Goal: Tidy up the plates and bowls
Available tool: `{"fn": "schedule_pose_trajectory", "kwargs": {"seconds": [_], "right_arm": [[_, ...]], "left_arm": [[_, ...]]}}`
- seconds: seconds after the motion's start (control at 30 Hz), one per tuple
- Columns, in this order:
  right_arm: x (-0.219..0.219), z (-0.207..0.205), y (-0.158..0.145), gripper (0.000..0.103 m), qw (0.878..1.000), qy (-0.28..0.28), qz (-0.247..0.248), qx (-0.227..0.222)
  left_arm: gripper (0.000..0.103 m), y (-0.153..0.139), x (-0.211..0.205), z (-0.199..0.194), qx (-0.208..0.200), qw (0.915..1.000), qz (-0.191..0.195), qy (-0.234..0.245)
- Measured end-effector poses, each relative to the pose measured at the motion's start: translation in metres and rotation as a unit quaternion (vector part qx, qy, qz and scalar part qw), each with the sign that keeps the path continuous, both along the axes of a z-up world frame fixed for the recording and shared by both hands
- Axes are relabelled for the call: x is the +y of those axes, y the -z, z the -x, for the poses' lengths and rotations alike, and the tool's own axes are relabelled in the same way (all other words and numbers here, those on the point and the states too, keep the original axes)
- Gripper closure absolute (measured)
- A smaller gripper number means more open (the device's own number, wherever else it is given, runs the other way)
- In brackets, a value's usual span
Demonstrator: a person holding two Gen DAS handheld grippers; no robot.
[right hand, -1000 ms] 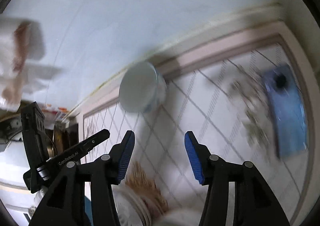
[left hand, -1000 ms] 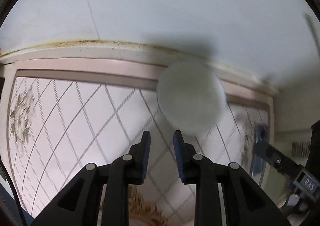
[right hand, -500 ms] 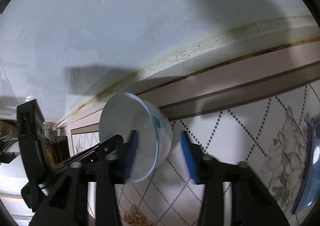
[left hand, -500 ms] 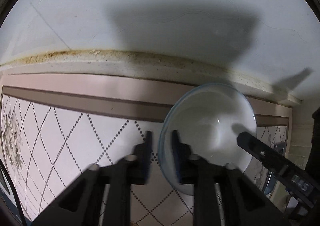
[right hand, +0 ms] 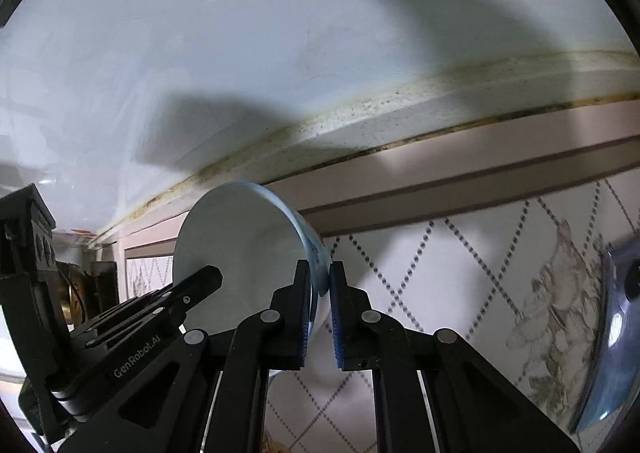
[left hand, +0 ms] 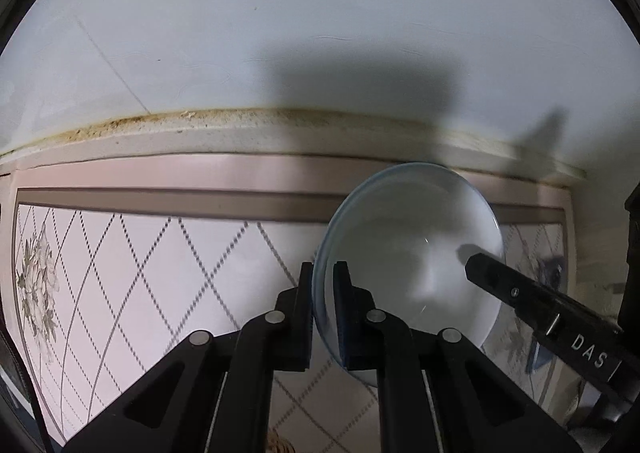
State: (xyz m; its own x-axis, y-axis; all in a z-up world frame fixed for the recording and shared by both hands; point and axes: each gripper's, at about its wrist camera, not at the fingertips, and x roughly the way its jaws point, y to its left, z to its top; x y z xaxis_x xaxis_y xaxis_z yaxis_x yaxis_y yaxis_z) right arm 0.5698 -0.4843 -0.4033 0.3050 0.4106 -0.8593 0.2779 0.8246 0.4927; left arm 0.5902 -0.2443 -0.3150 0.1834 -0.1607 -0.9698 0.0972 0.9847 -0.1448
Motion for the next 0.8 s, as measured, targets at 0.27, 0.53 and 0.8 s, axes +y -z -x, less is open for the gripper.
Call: {"fn": "schedule_pose_trajectory", "kwargs": {"seconds": [0.27,0.53,0.8], "right_arm": [[0.001,0.065,-0.049,0.092,1.0,0.002,0.013,-0.023],[-0.002,0.154,-0.099,0.092,0.998,0.014,0.037,-0.044],[-0.003,0.24,-0.126,0.092,0.997,0.038,0.044,-0.056]], "left_arm": [[0.096,-0.044,-0.007,0.065,-0.026,0.9985,0.017,0.044],[0.096,-0.076,-0.028,0.134,-0.047,0.9937,0.039,0.093],[0.096,-0.087,-0.032,0.197,-0.049,0.9894,0.051,0.127]]}}
